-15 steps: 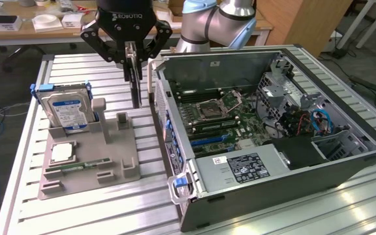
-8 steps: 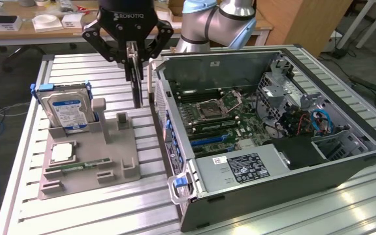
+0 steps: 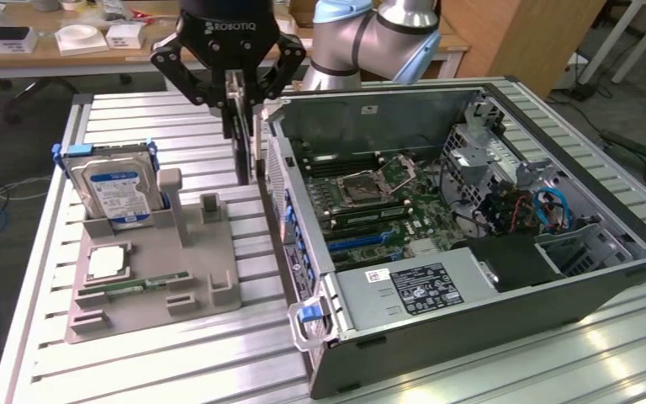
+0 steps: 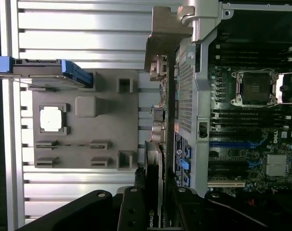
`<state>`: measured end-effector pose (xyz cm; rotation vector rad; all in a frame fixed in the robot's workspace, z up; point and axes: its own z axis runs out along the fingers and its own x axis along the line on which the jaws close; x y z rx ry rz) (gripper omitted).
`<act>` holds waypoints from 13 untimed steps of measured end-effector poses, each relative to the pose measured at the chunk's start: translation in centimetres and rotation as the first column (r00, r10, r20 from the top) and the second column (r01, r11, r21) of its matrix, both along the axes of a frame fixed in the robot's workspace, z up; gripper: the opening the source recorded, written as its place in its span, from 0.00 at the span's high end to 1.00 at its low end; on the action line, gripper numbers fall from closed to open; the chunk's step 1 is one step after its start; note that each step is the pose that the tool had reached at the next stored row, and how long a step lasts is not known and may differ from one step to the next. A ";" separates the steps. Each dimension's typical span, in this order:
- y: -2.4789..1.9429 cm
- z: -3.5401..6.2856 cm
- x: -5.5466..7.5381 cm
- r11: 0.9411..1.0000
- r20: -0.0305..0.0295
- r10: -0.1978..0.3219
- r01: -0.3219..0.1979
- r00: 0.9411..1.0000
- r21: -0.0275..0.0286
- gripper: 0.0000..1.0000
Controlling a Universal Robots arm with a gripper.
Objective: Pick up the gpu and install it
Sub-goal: 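Pick up the gpu and move the gpu toward the slot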
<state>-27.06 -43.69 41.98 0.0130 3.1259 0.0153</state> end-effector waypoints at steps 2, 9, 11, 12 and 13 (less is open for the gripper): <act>0.00 0.01 0.4 1.000 0.000 -0.001 0.001 1.000 0.000 0.73; 0.00 0.01 1.5 1.000 0.000 -0.003 0.003 1.000 0.000 0.73; 0.00 0.01 1.8 1.000 0.000 -0.003 0.003 1.000 0.000 0.73; 0.00 0.01 1.9 1.000 0.000 -0.003 0.003 1.000 0.000 0.73; 0.00 0.00 2.0 1.000 0.000 -0.003 0.003 1.000 0.000 0.73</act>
